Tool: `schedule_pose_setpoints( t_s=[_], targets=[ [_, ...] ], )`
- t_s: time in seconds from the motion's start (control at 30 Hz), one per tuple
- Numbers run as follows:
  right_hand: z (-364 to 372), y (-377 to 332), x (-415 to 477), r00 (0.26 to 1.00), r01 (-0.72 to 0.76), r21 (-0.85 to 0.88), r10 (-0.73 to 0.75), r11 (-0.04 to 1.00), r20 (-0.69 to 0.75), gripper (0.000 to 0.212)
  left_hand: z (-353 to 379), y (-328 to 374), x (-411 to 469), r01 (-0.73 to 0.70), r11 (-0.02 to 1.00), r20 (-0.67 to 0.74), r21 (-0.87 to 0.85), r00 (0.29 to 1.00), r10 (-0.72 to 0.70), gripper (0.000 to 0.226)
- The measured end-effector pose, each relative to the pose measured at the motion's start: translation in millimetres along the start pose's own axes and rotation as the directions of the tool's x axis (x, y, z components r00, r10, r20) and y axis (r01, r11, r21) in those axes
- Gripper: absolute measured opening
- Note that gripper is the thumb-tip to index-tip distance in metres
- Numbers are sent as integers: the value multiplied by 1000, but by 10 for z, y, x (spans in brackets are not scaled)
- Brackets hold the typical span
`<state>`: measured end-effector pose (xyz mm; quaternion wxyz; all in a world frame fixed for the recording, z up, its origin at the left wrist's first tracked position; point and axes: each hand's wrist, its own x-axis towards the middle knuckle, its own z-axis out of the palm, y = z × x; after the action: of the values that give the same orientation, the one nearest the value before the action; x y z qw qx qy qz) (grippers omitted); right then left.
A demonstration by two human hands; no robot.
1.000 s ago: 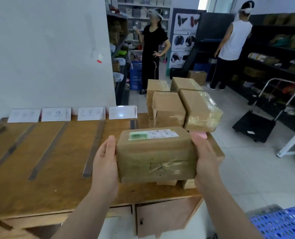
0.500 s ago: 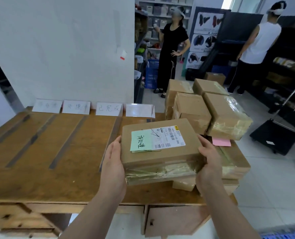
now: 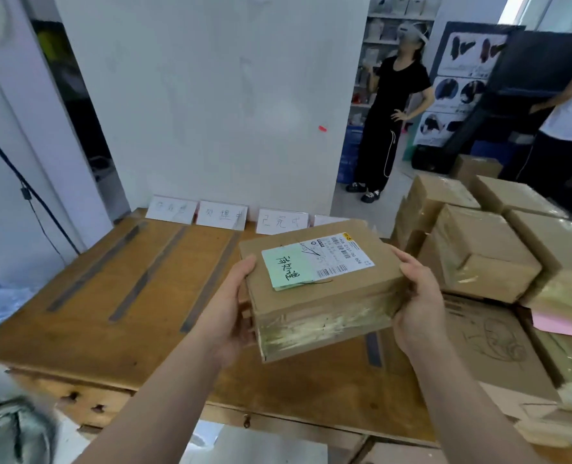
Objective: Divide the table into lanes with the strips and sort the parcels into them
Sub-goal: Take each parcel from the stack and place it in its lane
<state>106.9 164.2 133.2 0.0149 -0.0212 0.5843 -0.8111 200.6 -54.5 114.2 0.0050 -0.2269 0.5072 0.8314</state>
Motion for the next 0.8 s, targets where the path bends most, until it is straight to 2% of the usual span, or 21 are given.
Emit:
schedule_pose_setpoints(
  t_s=[0.07, 0.2, 0.3, 0.37, 0.47, 0.6, 0.73, 0.8],
  targets=[
    [329, 116, 61, 999, -51, -46, 51, 998, -15, 35, -253, 161, 36, 8, 1000, -59, 9, 998, -8, 69],
    [1025, 439, 79, 990, -130, -183, 139, 974, 34, 29, -685, 462, 82, -53, 994, -194, -91, 980, 34, 50],
    [1533, 713, 21, 963, -236, -233, 260, 943, 76, 60, -1023, 670, 167, -95, 971, -229, -221, 972, 43, 56],
    [1884, 868, -37, 929, -267, -232, 313, 935, 195, 77, -1224, 809, 222, -136, 956, -251, -260, 965, 69, 61],
    [2373, 1030, -69, 866, -272, -184, 324, 944, 380, 83, -1466, 990, 312, -209, 942, -285, -262, 950, 131, 58],
    [2815, 1192, 83, 848, -309, -198, 364, 930, 386, 82, -1855, 1126, 478, -223, 966, -347, -128, 923, 168, 67],
    [3216, 1287, 346, 842, -301, -210, 363, 930, 400, 61, -2260, 1307, 679, -221, 975, -348, 28, 912, 217, 88],
    [3401, 1367, 501, 837, -279, -224, 350, 934, 420, 64, -2393, 1411, 771, -231, 961, -328, 153, 905, 270, 72]
  ],
)
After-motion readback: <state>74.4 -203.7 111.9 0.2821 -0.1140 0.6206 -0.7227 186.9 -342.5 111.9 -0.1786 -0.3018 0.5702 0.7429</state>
